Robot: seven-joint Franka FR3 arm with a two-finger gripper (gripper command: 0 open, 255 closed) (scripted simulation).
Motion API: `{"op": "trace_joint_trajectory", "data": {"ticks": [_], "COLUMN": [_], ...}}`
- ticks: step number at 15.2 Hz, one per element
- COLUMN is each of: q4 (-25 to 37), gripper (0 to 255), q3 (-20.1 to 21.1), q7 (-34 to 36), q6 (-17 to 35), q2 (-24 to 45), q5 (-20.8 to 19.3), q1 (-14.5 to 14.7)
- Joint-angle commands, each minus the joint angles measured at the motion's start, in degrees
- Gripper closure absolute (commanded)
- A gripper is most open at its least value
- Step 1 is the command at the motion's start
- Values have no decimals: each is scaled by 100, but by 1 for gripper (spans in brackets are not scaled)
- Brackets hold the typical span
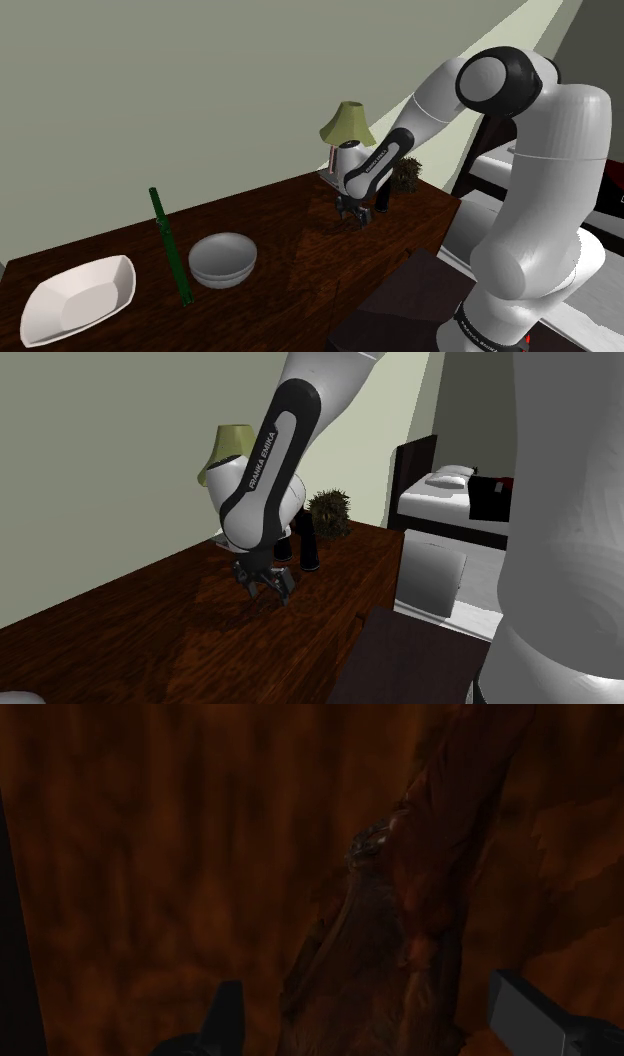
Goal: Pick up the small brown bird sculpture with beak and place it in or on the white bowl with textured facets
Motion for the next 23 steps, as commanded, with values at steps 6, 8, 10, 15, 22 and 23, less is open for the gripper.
{"op": "trace_joint_trajectory", "data": {"ticks": [6,8,10,15,22,23], "q4": [0,-1,-1,-22,-54,-52], "gripper": [255,255,255,255,255,255], "q3": [-1,-1,-1,54,207,224], "q7": [2,1,0,-93,-418,-463], "q6": [3,3,2,-115,-550,-614], "q2": [2,1,0,-151,-670,-741], "q5": [-2,-2,-1,108,486,538], "q1": [0,0,0,-33,-120,-128]}}
